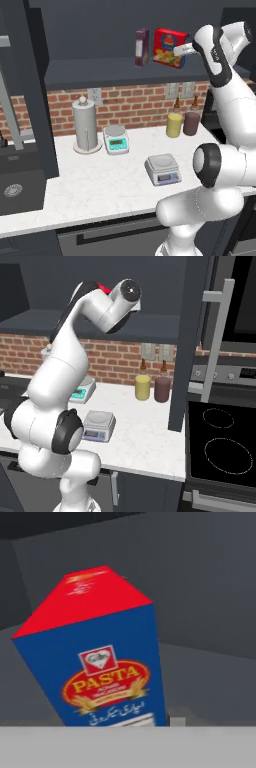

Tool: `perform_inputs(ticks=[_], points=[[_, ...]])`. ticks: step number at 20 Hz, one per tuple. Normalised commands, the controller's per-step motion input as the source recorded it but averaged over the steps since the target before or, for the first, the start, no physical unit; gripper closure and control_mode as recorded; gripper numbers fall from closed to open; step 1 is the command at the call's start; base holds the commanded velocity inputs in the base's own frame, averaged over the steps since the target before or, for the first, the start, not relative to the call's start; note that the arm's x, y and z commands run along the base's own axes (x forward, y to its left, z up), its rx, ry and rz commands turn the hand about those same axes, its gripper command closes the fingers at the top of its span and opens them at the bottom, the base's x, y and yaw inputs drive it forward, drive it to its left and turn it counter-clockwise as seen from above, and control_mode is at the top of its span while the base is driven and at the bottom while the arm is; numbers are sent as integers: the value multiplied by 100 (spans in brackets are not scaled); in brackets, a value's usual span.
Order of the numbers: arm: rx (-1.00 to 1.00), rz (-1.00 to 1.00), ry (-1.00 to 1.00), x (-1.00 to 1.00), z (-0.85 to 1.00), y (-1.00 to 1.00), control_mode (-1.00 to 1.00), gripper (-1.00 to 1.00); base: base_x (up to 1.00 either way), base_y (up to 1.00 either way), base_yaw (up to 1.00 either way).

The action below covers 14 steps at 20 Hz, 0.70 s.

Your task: Pick the boxed food and place it on the digital scale for weighing, and close the cabinet.

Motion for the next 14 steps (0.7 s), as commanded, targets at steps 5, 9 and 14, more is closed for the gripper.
perform_inputs(ticks=[5, 9, 14], points=[[6, 0, -46, -91, 11, -1, -100, 100, 0, 0, 0], [8, 0, -43, -100, 33, -10, -100, 100, 0, 0, 0], [2, 4, -7, -100, 36, -19, -100, 100, 0, 0, 0]])
